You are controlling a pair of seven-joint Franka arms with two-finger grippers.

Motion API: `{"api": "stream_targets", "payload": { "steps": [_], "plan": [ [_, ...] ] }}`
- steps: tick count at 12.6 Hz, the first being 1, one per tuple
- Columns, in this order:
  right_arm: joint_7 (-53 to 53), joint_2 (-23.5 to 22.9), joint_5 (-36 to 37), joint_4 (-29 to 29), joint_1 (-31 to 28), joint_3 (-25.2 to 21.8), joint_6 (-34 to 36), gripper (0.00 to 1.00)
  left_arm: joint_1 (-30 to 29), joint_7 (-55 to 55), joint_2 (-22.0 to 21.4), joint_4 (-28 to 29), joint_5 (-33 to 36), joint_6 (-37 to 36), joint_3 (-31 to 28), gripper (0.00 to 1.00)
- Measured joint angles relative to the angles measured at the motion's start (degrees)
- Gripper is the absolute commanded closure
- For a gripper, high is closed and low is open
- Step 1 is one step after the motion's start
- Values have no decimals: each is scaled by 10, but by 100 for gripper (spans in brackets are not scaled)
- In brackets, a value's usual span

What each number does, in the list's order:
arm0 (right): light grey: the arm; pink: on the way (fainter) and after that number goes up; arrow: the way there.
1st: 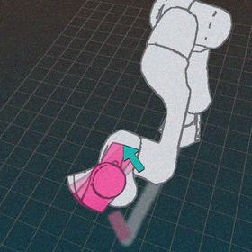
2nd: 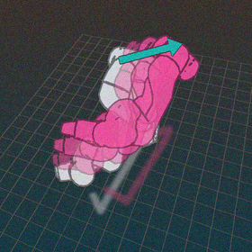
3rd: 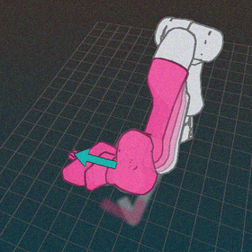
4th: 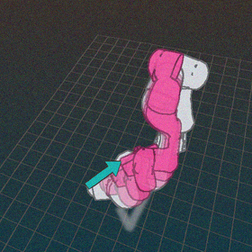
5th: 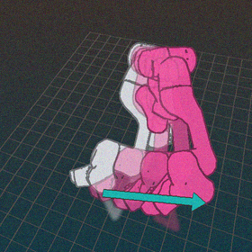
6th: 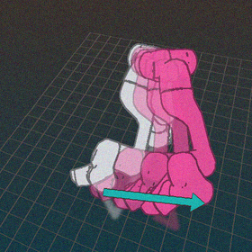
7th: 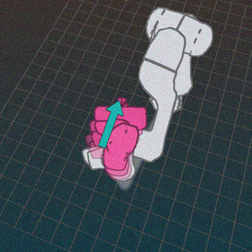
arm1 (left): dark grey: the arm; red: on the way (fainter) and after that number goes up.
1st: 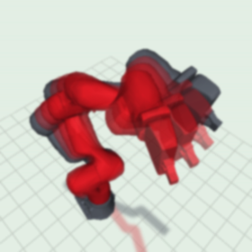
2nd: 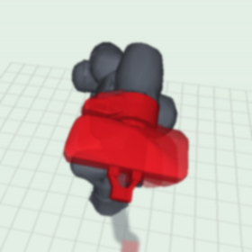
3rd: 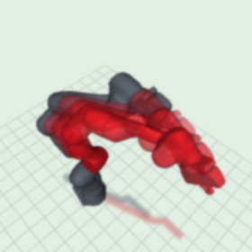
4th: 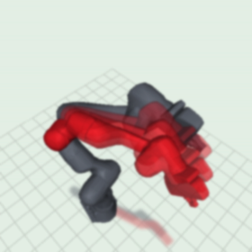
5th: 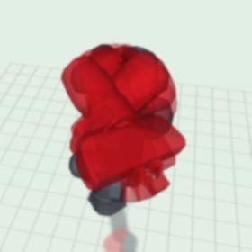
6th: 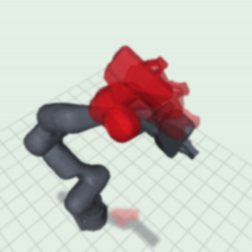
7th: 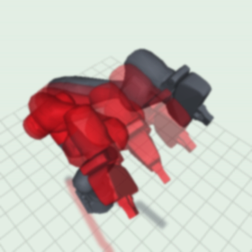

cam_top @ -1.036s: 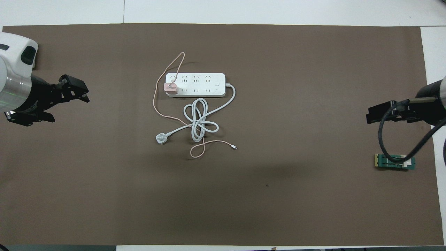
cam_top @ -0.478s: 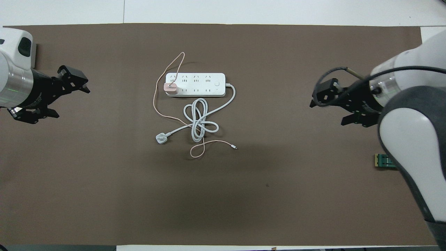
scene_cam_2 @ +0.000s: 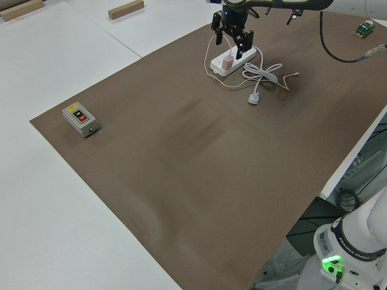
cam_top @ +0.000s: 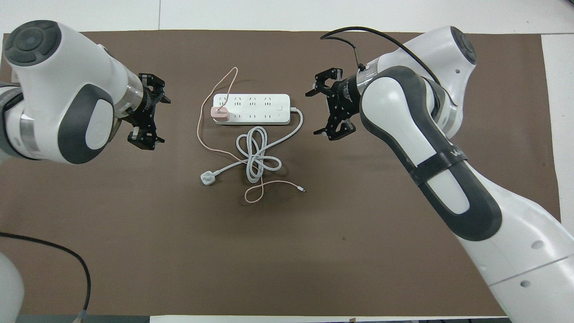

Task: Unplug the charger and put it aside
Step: 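Move the left gripper to the pink charger while the right gripper reaches the strip, then grasp the pink charger with the left gripper while the right gripper grips the strip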

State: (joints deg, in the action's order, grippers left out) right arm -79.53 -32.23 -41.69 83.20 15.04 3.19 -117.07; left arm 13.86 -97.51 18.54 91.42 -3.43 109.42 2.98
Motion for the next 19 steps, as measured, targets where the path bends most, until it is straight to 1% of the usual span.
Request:
{"api": "stream_targets", "payload": {
  "steps": [2,3,4,6,8,10,12,15,16,17,18,19],
  "plan": [
    [-22,-43,-21,-32,14,0,-25,0,20,-41,60,-61,0,0,0,0],
    [-31,-66,-31,-56,19,0,-27,0,28,-57,84,-82,0,0,0,0],
    [-35,-91,-34,-83,23,0,-26,0,35,-70,101,-95,1,0,-1,0],
    [-36,-146,-37,-139,32,0,-25,0,47,-97,124,-101,6,19,-1,0],
    [-36,-201,-37,-203,43,0,-22,0,51,-107,136,-101,8,40,-2,0],
    [-35,-236,-37,-245,50,0,-24,0,51,-108,138,-94,9,66,-2,0],
    [-31,-255,-37,-261,53,0,-28,0,54,-108,138,-72,14,92,-2,0],
    [-26,-261,-37,-269,56,0,-28,0,62,-108,138,-41,16,130,-2,0],
    [-23,-263,-37,-269,57,0,-29,0,65,-108,137,-34,16,137,-2,5],
    [-21,-264,-37,-269,59,1,-30,0,68,-109,137,-30,16,142,-2,36],
    [-20,-267,-37,-269,62,1,-34,0,70,-109,135,-29,17,144,-1,60],
    [-20,-269,-39,-270,62,1,-28,0,70,-109,134,-29,18,145,-2,90]
  ]
}}
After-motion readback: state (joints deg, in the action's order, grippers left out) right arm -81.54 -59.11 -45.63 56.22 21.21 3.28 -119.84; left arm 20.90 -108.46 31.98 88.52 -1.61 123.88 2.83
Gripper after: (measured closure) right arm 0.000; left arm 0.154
